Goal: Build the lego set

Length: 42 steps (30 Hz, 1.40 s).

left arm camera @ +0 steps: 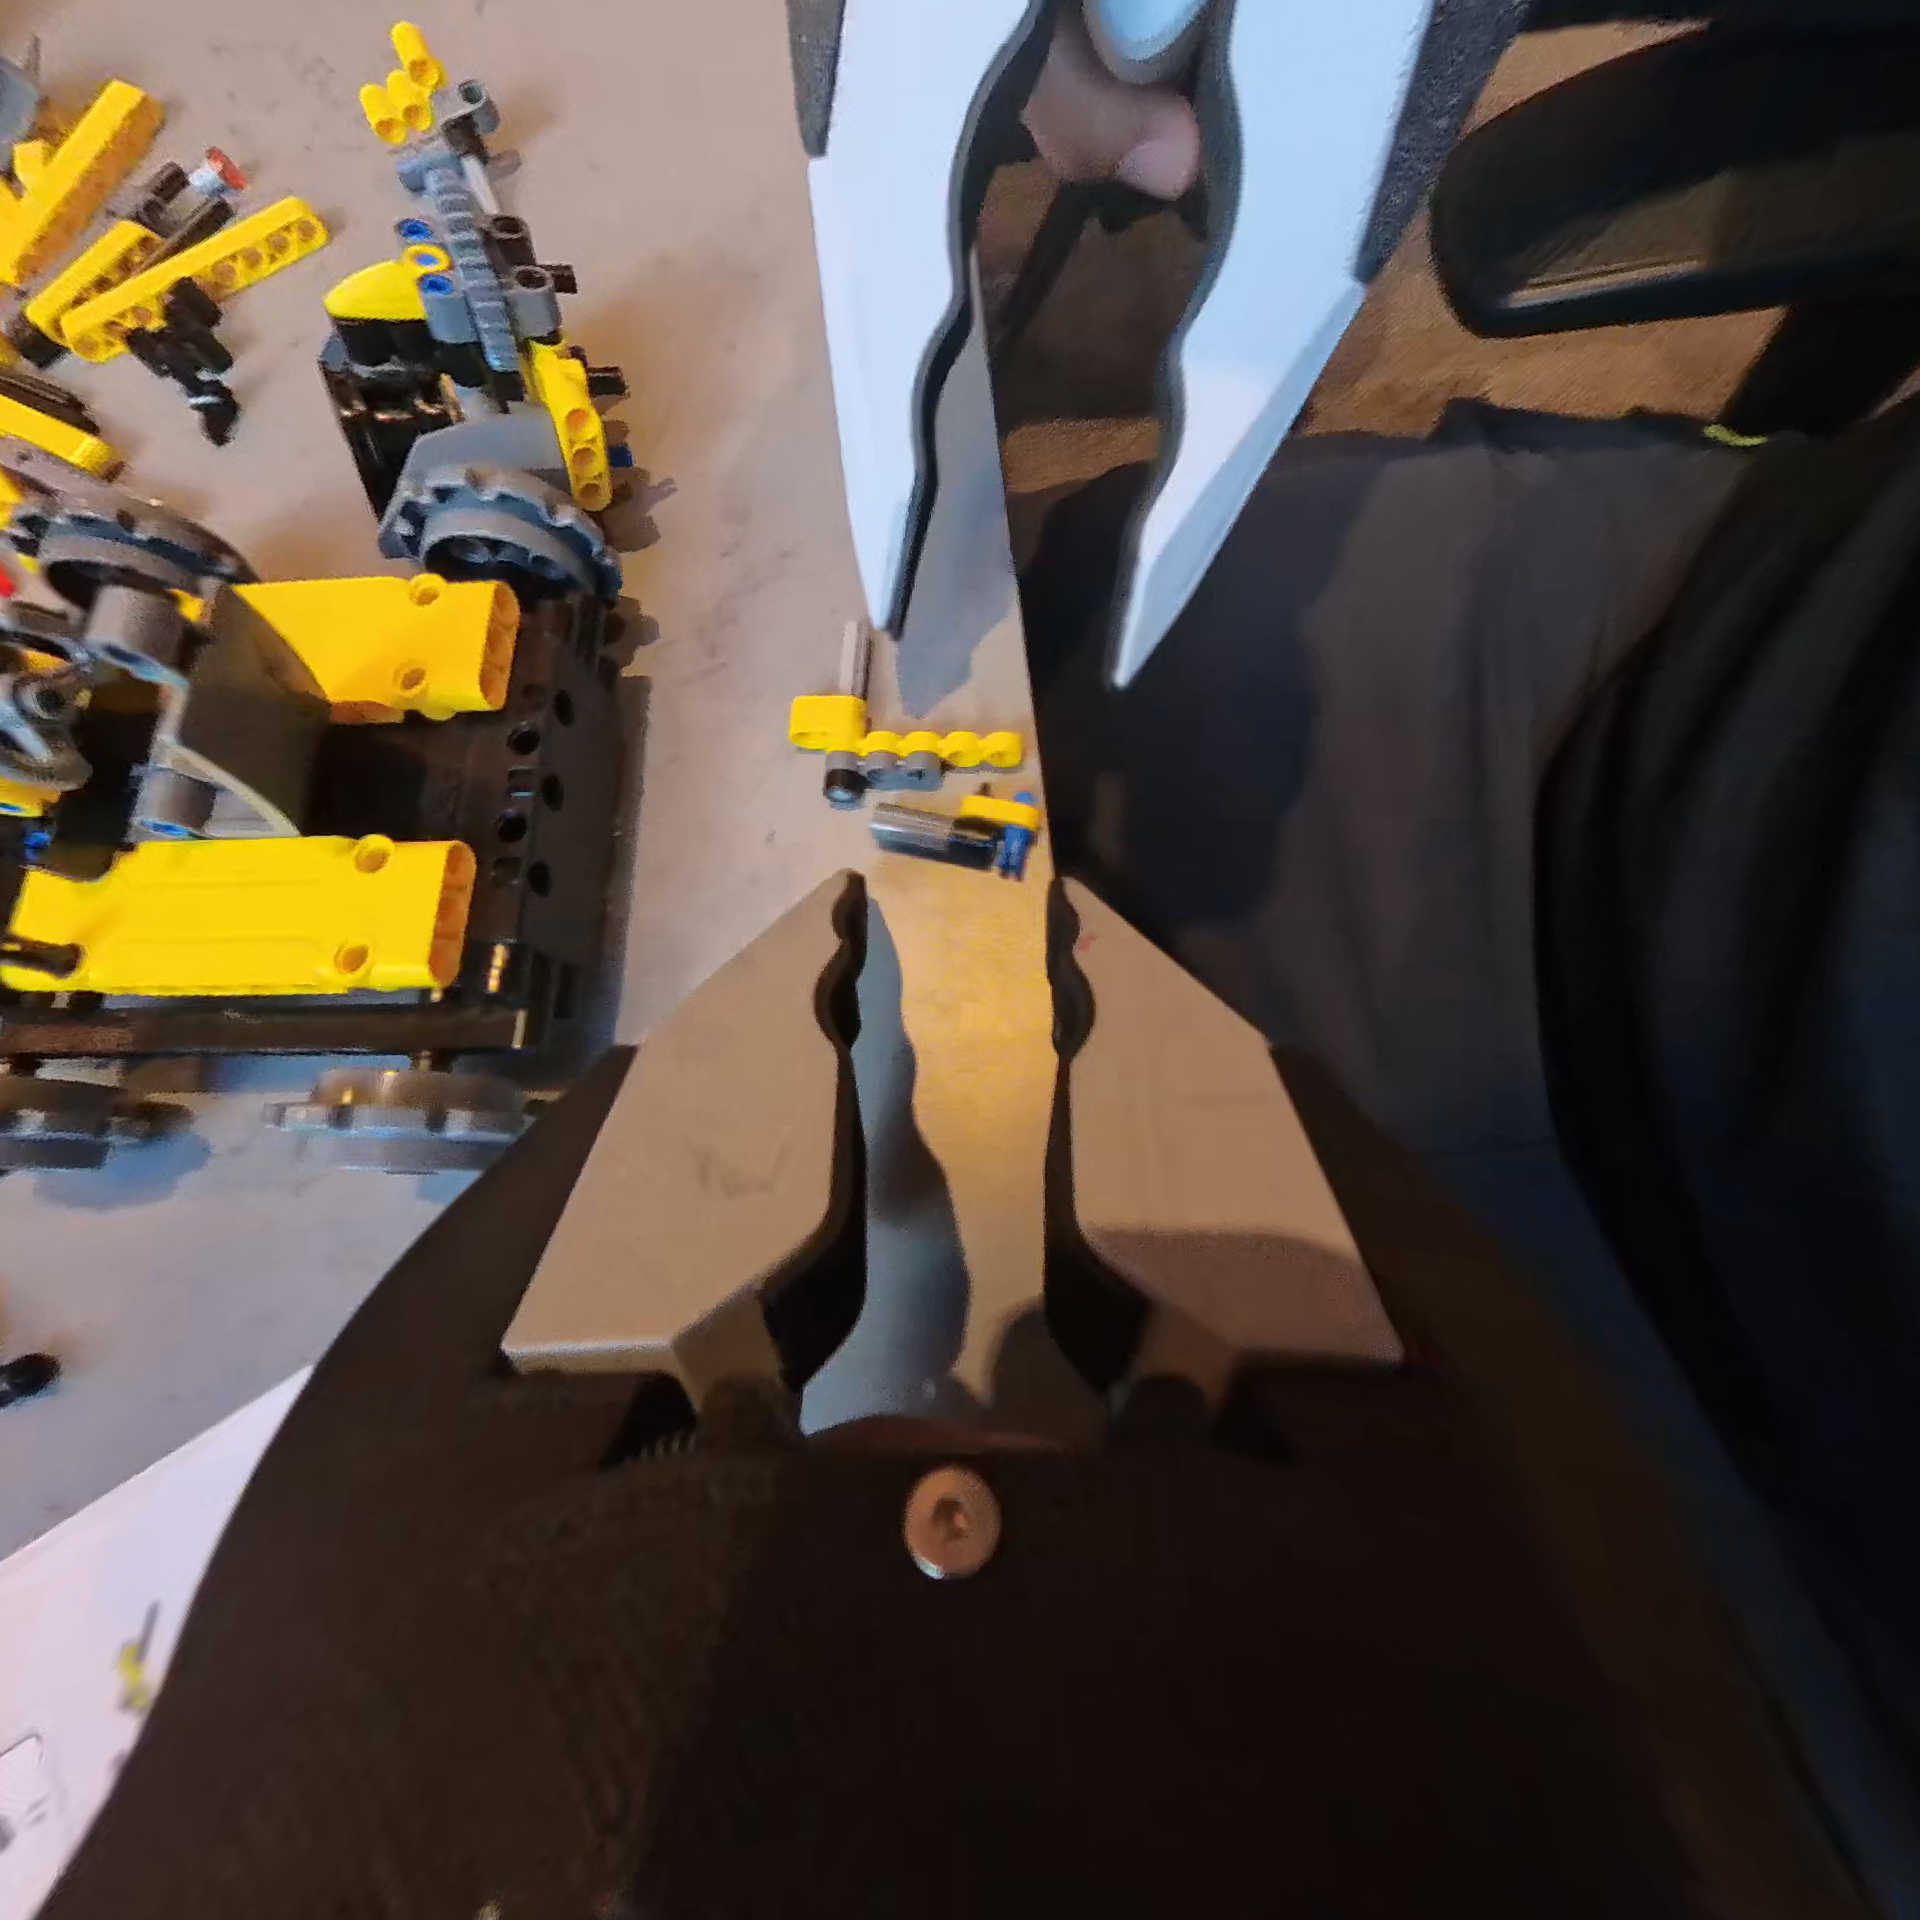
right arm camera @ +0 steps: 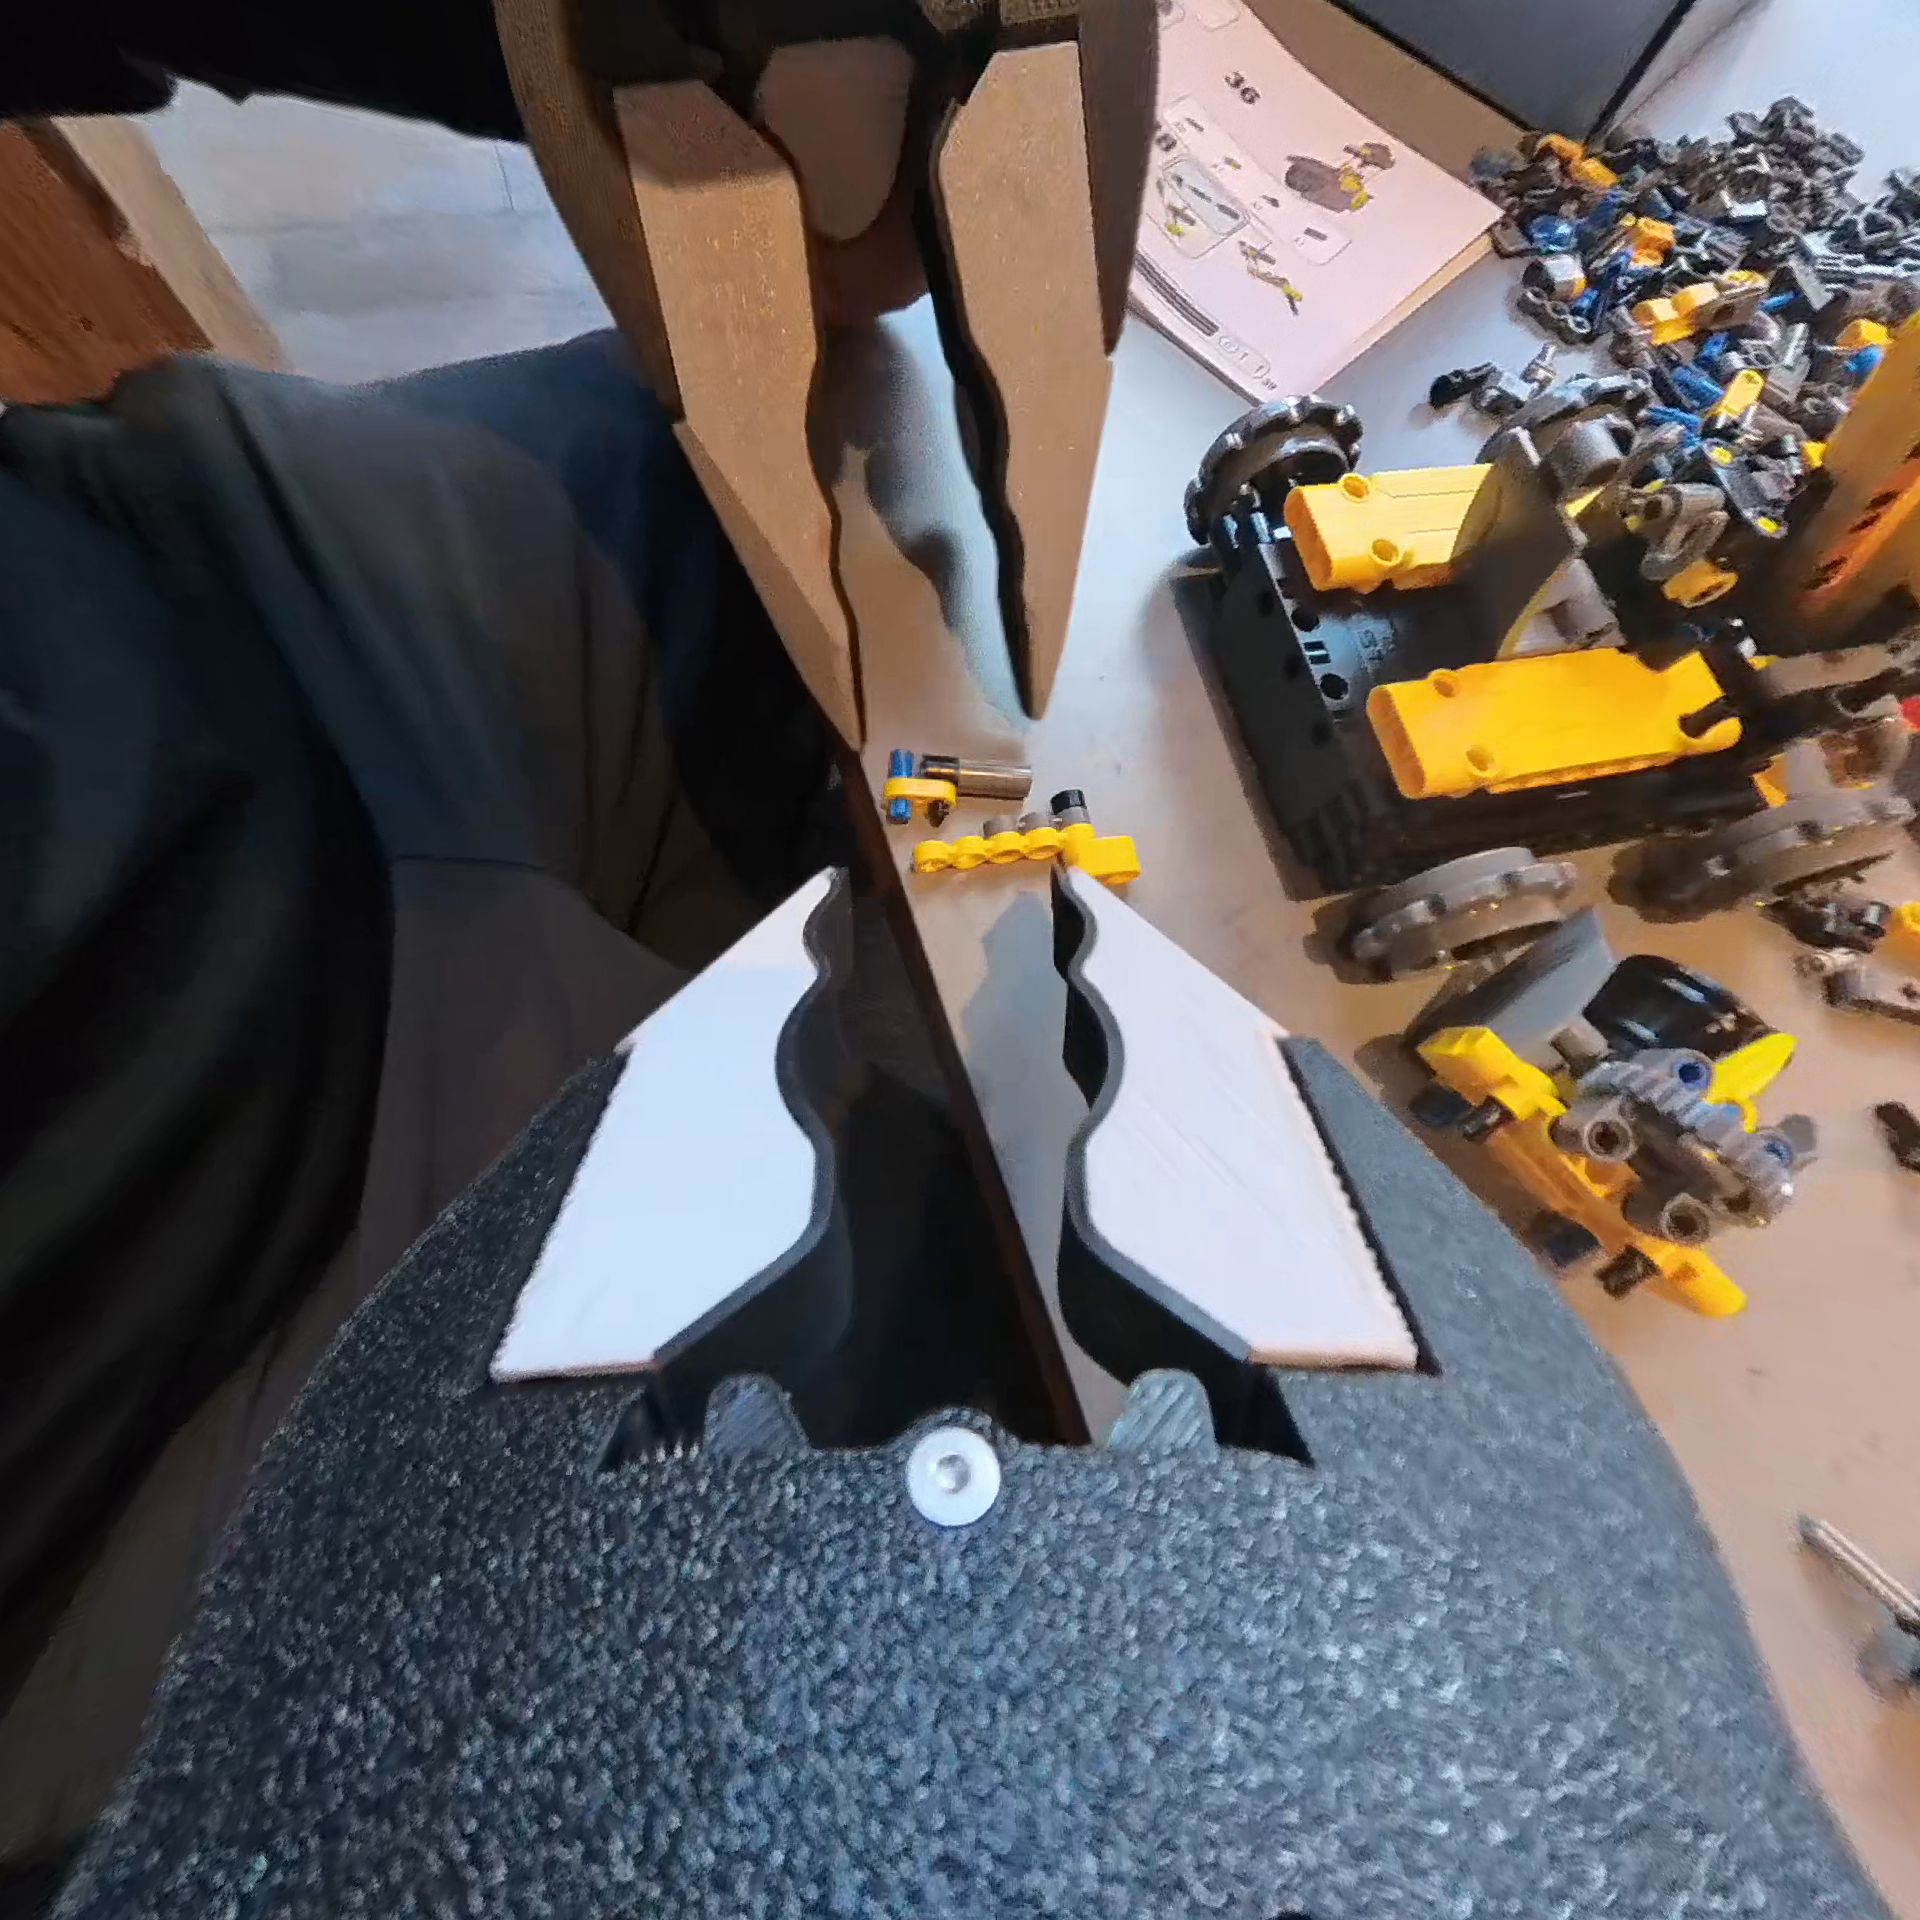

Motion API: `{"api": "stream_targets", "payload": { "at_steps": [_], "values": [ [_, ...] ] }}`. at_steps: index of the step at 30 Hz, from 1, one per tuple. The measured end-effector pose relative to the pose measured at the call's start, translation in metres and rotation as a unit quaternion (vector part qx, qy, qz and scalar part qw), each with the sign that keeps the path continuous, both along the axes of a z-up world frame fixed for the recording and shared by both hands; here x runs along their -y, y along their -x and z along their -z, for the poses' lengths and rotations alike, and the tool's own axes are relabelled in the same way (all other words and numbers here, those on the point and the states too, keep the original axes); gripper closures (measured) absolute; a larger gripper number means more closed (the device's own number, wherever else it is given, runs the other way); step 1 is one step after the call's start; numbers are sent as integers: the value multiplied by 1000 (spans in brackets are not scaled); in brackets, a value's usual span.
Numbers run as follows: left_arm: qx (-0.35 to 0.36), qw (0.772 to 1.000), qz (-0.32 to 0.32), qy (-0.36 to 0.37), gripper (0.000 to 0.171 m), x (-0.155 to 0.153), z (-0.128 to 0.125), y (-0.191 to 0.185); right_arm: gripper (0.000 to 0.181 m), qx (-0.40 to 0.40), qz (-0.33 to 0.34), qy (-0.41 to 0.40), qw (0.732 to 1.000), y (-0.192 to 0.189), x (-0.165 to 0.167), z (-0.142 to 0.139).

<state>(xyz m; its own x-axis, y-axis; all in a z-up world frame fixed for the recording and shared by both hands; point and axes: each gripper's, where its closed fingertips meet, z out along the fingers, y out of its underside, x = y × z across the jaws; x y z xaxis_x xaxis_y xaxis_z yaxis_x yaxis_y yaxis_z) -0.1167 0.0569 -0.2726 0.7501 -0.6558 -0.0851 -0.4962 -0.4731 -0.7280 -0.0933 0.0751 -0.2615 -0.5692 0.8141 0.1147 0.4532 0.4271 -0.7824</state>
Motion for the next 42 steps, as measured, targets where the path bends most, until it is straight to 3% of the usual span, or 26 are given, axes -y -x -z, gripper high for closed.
{"api": "stream_targets", "payload": {
  "at_steps": [7,11,24,29,42],
  "values": [
    [8,999,15,27,117,-7,4,0,147,33,-26,3,999,7,3,11],
    [4,999,41,25,129,-8,5,-5,149,37,-34,2,999,8,4,14],
    [17,998,60,29,139,-8,4,-11,155,25,-33,4,999,9,1,9],
    [40,997,48,46,140,-8,2,-5,142,21,-2,48,999,12,-6,-9],
    [33,998,41,40,140,-12,3,-2,143,50,-19,-20,998,22,2,12]
  ]
}}
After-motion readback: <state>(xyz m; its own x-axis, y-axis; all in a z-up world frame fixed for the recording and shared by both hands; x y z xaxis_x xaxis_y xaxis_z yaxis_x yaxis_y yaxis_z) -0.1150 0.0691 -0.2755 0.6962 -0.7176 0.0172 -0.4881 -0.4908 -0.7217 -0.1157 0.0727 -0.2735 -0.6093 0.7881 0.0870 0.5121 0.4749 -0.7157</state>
